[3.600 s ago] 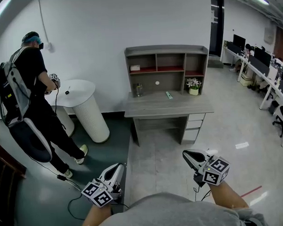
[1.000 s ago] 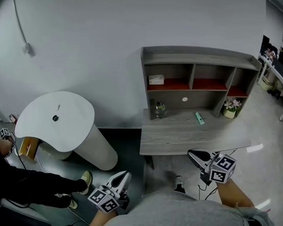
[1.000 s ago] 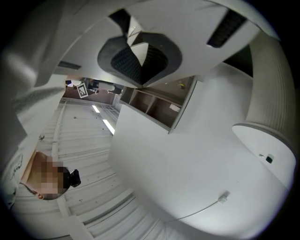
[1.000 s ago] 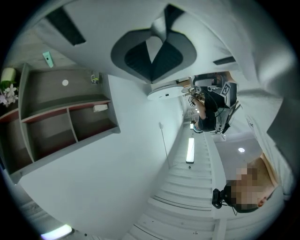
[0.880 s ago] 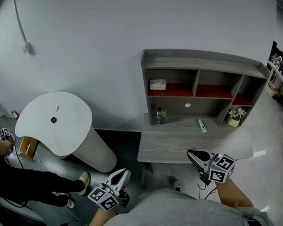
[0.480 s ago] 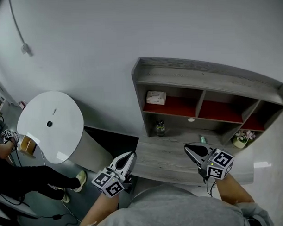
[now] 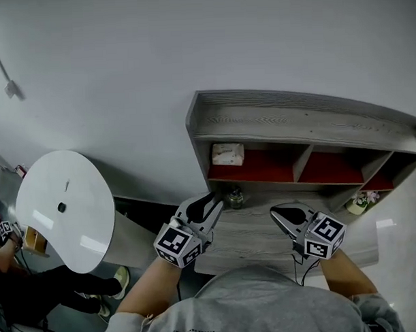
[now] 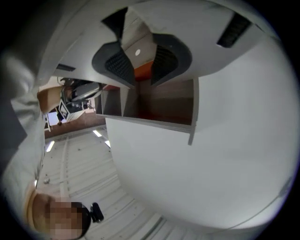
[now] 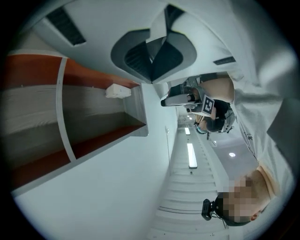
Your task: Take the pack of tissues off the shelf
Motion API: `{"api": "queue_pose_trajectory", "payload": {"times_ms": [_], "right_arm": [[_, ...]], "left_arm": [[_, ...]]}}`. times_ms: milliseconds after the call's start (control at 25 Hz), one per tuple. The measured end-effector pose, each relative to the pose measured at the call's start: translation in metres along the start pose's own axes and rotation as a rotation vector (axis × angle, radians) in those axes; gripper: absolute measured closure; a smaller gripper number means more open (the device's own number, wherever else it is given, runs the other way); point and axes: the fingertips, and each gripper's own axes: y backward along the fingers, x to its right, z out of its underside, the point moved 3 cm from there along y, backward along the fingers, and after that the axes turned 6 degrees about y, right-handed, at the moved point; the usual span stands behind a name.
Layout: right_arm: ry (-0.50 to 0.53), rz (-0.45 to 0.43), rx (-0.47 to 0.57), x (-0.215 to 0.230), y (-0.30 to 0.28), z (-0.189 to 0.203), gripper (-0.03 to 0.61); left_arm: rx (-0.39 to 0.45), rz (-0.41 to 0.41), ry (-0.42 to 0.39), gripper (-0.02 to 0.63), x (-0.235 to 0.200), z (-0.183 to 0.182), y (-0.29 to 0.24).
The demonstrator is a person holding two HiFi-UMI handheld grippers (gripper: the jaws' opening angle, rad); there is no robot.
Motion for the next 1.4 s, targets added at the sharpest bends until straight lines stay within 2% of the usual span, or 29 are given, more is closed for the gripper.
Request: {"api": "queue_pose_trajectory", "payload": {"times_ms": [120,240,440,640,840,880,960,1040,1240,1400], "right_arm": [[-0.018,0.06,-0.013,0.0,-0.001,0.002,0.566],[-0.044,0.108,-0.032,0.005,0.0,0.009,0.566],[-0.069,0.142,-0.042,0.007,0.009,0.015,0.566],[-0.089,0.148,-0.038,0.014,0.018,0.019,0.566],[-0.098,0.138,-0.042,0.019,0.024,0.02,0.566],[-0.099,0.133,-0.043,0.02,0.024,0.022,0.566],[-0.1,0.128,-0.046,0.02,0.027,0.024,0.566],[-0.101,0.13,-0.049,0.021,0.03,0.025,0.566],[-0.099,0.145,-0.056,0.024,0.033,0.025,0.566],[-0.092,0.162,-0.054,0.025,0.033,0.022,0.566]], "left_arm": [[-0.098,0.056,-0.172,0.455,-0.008,0.001,-0.042],[-0.186,0.049,-0.322,0.43,-0.017,0.008,-0.084],[-0.325,-0.024,-0.403,0.399,-0.03,0.026,-0.142],[-0.498,-0.123,-0.442,0.321,-0.053,0.049,-0.175],[-0.644,-0.226,-0.539,0.318,-0.075,0.071,-0.194],[-0.661,-0.237,-0.534,0.305,-0.078,0.074,-0.197],[-0.677,-0.241,-0.461,0.305,-0.084,0.078,-0.201],[-0.689,-0.22,-0.399,0.329,-0.086,0.08,-0.202],[-0.673,-0.182,-0.491,0.442,-0.082,0.076,-0.199],[-0.641,-0.11,-0.437,0.471,-0.071,0.07,-0.192]]}}
